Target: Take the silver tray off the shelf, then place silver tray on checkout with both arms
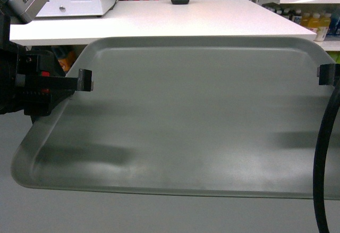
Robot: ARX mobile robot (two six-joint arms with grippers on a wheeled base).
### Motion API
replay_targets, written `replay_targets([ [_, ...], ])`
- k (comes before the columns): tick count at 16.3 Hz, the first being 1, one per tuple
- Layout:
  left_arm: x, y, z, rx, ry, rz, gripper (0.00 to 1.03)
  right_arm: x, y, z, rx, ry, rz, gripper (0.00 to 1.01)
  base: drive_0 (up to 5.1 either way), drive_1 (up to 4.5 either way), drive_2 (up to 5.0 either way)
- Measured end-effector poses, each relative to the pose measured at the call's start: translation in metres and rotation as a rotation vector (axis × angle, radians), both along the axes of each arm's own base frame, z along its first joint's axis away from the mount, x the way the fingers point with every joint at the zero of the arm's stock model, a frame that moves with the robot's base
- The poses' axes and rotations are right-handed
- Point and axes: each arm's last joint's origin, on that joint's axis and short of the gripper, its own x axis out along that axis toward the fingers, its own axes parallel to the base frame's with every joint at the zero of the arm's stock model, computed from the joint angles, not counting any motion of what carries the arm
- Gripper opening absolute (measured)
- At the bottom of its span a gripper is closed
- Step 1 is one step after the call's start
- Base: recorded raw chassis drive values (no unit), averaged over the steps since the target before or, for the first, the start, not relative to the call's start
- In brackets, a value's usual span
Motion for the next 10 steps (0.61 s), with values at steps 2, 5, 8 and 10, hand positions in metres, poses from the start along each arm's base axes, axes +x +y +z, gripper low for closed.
replay_targets([
  [2,0.0000,-0.0001,0.0000,0.000,0.000,0.000,0.03,0.0000,0.0000,0.0000,0.000,0.000,0.000,0.03,0.1,4.25,-4.1],
  [5,0.0000,-0.0002,0.0000,0.000,0.000,-0.001,0.03,0.0000,-0.0001,-0.0002,0.000,0.002,0.000,0.03,0.1,4.28,-4.1],
  [8,-0.0003,0.0000,-0.0005,0.002,0.006,0.000,0.03,-0.0001,0.0000,-0.0004,-0.001,0.004,0.000,0.03,0.1,4.26,-4.1],
  [10,0.0001,-0.0003,0.0002,-0.001,-0.003,-0.001,0.03,-0.0001,0.0000,0.0000,-0.001,0.001,-0.001,0.03,0.1,4.25,-4.1],
])
